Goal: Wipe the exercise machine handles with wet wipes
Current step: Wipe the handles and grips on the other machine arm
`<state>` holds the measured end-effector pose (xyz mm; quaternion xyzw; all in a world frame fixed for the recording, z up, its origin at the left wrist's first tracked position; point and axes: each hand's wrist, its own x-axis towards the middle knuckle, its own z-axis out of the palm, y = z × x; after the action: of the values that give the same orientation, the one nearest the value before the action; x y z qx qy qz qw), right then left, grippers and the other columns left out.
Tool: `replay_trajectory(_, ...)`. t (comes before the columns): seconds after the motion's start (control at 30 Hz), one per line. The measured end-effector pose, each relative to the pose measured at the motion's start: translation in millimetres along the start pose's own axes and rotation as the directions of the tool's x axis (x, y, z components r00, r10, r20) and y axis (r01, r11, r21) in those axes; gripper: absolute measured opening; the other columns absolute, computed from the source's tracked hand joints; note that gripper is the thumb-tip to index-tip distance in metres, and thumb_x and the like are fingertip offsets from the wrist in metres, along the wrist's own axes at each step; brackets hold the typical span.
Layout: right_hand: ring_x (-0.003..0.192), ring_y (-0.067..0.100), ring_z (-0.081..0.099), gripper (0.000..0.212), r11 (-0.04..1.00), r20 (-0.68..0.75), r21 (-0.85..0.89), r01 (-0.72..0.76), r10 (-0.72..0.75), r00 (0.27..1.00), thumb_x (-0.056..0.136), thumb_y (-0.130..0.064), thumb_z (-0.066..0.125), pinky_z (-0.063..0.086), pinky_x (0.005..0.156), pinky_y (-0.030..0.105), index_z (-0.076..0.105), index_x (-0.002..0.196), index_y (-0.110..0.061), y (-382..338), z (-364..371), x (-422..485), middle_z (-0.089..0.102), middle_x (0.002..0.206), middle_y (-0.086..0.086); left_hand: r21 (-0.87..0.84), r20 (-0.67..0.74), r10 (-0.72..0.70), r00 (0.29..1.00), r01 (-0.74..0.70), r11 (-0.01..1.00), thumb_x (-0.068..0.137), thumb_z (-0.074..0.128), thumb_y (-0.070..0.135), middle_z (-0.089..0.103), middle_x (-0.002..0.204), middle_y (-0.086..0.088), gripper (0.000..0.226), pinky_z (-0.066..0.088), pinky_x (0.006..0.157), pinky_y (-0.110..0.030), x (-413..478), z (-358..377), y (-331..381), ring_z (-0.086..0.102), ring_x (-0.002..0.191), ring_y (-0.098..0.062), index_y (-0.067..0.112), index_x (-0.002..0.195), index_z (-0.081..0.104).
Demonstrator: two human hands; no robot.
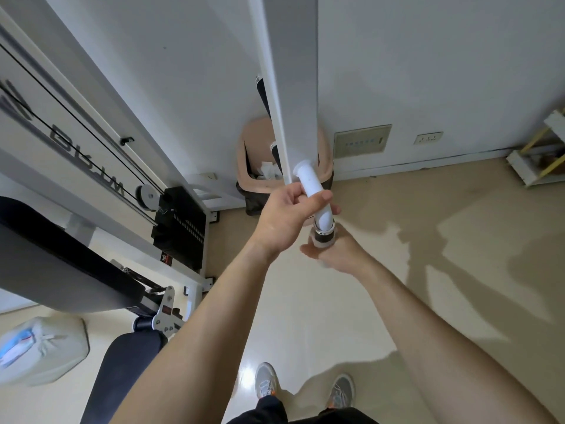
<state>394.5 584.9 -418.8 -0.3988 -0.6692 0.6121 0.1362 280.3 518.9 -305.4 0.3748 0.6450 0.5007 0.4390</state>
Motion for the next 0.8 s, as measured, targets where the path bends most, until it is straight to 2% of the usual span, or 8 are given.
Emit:
replay_trajectory(0.13, 0.053, 0.01, 0.052, 0.034, 0.965, -0.047, 0.169, 0.2, -0.195, 0.98, 0.085, -0.004, 0.07, 0.045, 0.051, 0.027, 0.062, 0.076, -0.036, -41.7, -6.8, -14.2, 0.057, 0.061, -0.014, 0.04, 0.009, -0.007, 1.0, 0.007, 0.999, 0.088, 0.074, 0.033, 0.072, 0.097, -0.033, 0.045, 0.057, 0.093, -0.053, 2.2, 0.8, 1.3, 0.073, 0.089, -0.043, -0.01, 0.099, 0.066)
replay_trajectory(0.3, 0.057, 0.006, 0.044, 0.031, 0.949, -0.573, 0.276, 0.15, 0.038, 0.818, 0.085, -0.003, 0.071, 0.039, 0.058, 0.017, 0.055, 0.071, -0.025, 1.0, 43.1, -11.4, 0.054, 0.069, -0.005, 0.012, 0.019, -0.005, 1.0, 0.005, 1.0, 0.097, 0.067, 0.019, 0.076, 0.096, -0.027, 0.034, 0.059, 0.081, -0.028, 4.0, 5.6, -1.7, 0.077, 0.08, -0.016, -0.014, 0.105, 0.062)
replay_trajectory(0.37, 0.056, 0.012, 0.037, 0.038, 0.936, -0.477, 0.352, 0.001, 0.179, 0.861, 0.085, -0.006, 0.071, 0.035, 0.058, 0.024, 0.045, 0.062, -0.023, 25.7, 43.5, -2.4, 0.045, 0.063, -0.004, 0.008, 0.023, 0.0, 1.0, 0.0, 1.0, 0.097, 0.067, 0.019, 0.074, 0.098, -0.031, 0.035, 0.058, 0.078, -0.024, 5.0, 3.1, -1.5, 0.077, 0.078, -0.014, -0.015, 0.105, 0.062)
replay_trajectory(0.47, 0.055, 0.016, 0.043, 0.034, 0.977, -0.104, -0.071, -0.2, 0.193, 0.976, 0.078, -0.028, 0.078, 0.038, 0.06, 0.028, 0.049, 0.064, -0.02, 38.9, 17.0, 11.8, 0.051, 0.061, -0.006, 0.02, 0.006, -0.002, 1.0, 0.002, 1.0, 0.096, 0.067, 0.019, 0.077, 0.094, -0.026, 0.033, 0.055, 0.074, -0.02, 6.6, -1.8, -1.2, 0.076, 0.075, -0.013, -0.014, 0.102, 0.065)
replay_trajectory(0.57, 0.058, 0.014, 0.048, 0.032, 0.978, 0.104, -0.2, -0.057, 0.079, 0.991, 0.079, -0.02, 0.078, 0.043, 0.063, 0.031, 0.051, 0.061, -0.023, 8.2, -8.5, 14.1, 0.053, 0.06, -0.01, 0.008, -0.014, 0.001, 1.0, -0.001, 1.0, 0.096, 0.068, 0.017, 0.074, 0.097, -0.032, 0.035, 0.057, 0.071, -0.022, 9.8, -2.6, -0.3, 0.076, 0.072, -0.014, -0.017, 0.102, 0.064)
replay_trajectory(0.63, 0.062, 0.014, 0.05, 0.037, 0.995, 0.137, -0.043, 0.085, -0.078, 0.988, 0.082, -0.005, 0.073, 0.046, 0.059, 0.033, 0.052, 0.062, -0.027, -24.0, -17.7, 3.9, 0.052, 0.061, -0.009, -0.005, -0.024, -0.001, 1.0, 0.001, 1.0, 0.094, 0.069, 0.019, 0.075, 0.096, -0.03, 0.037, 0.06, 0.075, -0.032, 13.5, -0.9, -1.6, 0.077, 0.074, -0.021, -0.016, 0.101, 0.065)
replay_trajectory(0.7, 0.057, 0.009, 0.052, 0.038, 0.966, 0.004, 0.136, 0.22, -0.223, 0.975, 0.083, 0.002, 0.07, 0.046, 0.052, 0.027, 0.056, 0.069, -0.03, -37.3, -14.9, -2.9, 0.053, 0.058, -0.015, -0.009, -0.011, -0.008, 1.0, 0.008, 1.0, 0.091, 0.072, 0.026, 0.074, 0.094, -0.031, 0.041, 0.058, 0.086, -0.047, 14.2, 1.9, -2.6, 0.075, 0.081, -0.037, -0.014, 0.098, 0.066)
replay_trajectory(0.8, 0.058, 0.002, 0.059, 0.029, 0.923, -0.478, 0.275, 0.268, -0.11, 0.871, 0.081, -0.006, 0.075, 0.049, 0.057, 0.026, 0.065, 0.077, -0.033, -19.4, 18.2, -3.7, 0.065, 0.062, -0.019, -0.065, 0.009, -0.013, 1.0, 0.013, 0.998, 0.093, 0.071, 0.018, 0.069, 0.095, -0.04, 0.041, 0.06, 0.08, -0.036, 15.2, 8.4, -4.3, 0.077, 0.076, -0.025, -0.021, 0.103, 0.061)
